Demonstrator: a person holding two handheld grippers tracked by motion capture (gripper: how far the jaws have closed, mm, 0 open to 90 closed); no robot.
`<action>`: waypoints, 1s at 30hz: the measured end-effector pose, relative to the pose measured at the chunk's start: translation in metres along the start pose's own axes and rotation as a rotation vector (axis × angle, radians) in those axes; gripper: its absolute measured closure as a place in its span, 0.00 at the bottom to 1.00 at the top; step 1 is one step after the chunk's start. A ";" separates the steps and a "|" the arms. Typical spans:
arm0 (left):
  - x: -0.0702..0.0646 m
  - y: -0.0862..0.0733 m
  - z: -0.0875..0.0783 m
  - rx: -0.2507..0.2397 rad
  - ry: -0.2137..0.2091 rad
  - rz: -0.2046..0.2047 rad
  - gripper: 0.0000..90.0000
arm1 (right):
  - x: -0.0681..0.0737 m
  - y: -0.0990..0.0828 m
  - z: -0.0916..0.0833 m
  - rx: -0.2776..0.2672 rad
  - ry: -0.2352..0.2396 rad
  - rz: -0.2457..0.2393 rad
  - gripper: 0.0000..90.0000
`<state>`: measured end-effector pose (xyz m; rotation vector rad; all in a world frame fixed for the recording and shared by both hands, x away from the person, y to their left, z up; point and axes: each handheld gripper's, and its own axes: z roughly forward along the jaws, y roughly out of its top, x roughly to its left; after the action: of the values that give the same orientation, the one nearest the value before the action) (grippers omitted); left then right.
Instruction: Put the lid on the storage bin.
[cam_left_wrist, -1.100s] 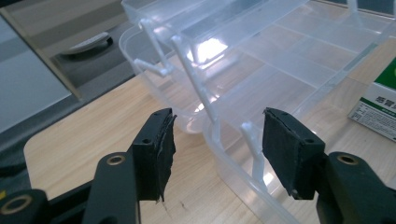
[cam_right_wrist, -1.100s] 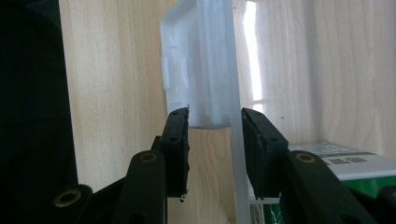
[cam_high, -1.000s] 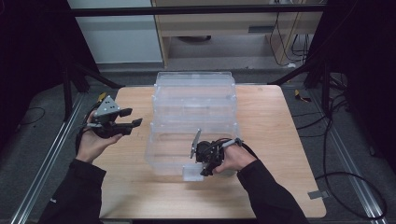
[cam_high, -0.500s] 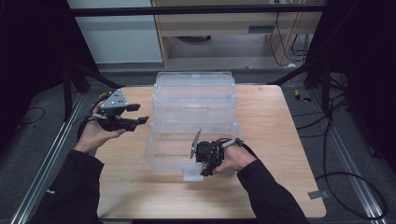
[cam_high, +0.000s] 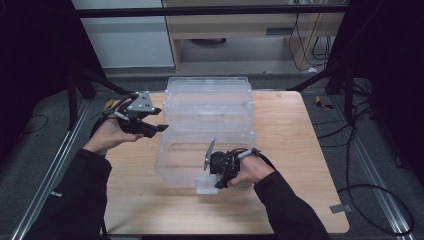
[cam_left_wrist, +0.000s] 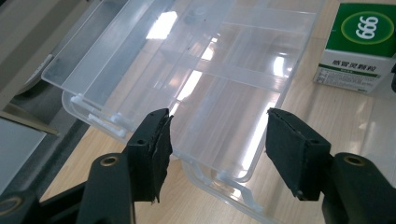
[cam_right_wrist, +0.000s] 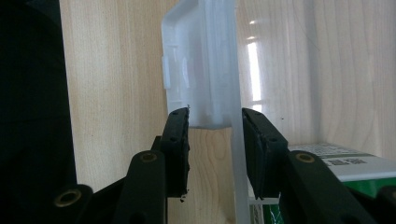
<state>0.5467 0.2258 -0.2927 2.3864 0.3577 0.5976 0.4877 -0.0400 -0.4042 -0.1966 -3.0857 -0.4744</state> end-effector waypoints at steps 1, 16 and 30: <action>0.000 0.003 0.001 0.009 -0.001 0.014 0.44 | 0.000 0.000 0.000 0.000 -0.001 0.000 0.71; 0.001 0.039 0.027 0.127 -0.025 0.193 0.45 | 0.000 0.000 0.000 0.002 -0.004 -0.009 0.71; 0.010 0.058 0.042 0.187 -0.008 0.276 0.47 | 0.000 0.000 0.000 0.003 -0.006 -0.018 0.70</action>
<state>0.5827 0.1642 -0.2811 2.6404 0.0824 0.7051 0.4876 -0.0398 -0.4046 -0.1703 -3.0960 -0.4707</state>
